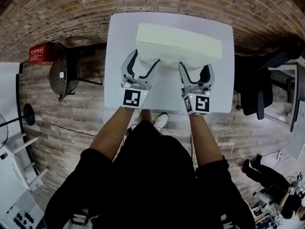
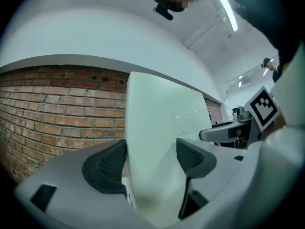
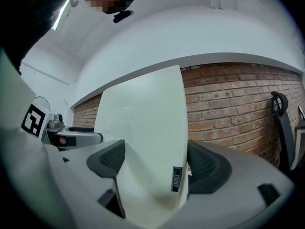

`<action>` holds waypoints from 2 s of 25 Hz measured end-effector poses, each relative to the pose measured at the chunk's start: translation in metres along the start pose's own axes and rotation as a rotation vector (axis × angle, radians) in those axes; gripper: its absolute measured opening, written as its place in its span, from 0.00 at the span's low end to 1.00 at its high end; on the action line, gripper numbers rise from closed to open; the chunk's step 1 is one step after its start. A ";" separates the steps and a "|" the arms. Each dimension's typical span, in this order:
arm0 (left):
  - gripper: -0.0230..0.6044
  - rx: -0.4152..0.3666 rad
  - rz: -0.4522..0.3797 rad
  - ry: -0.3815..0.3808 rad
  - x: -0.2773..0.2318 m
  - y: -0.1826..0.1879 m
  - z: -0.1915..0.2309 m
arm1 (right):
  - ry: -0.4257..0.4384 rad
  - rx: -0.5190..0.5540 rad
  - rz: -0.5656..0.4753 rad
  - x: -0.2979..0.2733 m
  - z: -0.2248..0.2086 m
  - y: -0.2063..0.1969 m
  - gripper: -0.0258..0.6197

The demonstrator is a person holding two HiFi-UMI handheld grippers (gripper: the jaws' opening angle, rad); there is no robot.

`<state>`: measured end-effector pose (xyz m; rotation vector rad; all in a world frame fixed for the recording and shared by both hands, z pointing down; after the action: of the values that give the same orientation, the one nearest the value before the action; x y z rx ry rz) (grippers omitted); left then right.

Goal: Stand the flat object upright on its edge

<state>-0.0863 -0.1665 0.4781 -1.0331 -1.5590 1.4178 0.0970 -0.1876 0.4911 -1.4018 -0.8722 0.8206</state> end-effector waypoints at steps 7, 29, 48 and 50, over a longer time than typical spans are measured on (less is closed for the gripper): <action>0.56 -0.002 0.027 0.024 0.024 -0.027 -0.005 | -0.002 0.024 0.053 0.016 0.016 -0.027 0.66; 0.56 -0.003 0.124 0.009 0.054 -0.079 -0.007 | 0.012 0.057 0.184 0.034 0.039 -0.072 0.65; 0.56 0.003 0.169 -0.007 0.057 -0.073 -0.003 | 0.050 0.044 0.223 0.041 0.037 -0.070 0.71; 0.56 -0.001 0.170 -0.005 0.059 -0.069 -0.002 | 0.052 0.046 0.218 0.043 0.035 -0.067 0.72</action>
<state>-0.1106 -0.1147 0.5484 -1.1866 -1.5048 1.5340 0.0841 -0.1342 0.5585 -1.4879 -0.6638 0.9583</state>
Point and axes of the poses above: the fingertips, and each gripper's own axes: x backward along the fingers, z to its left, y out of its top, the point moved 3 cm from there along x, backward along the fingers, and after that the axes turned 1 degree about -y, right-handed, at the moved point
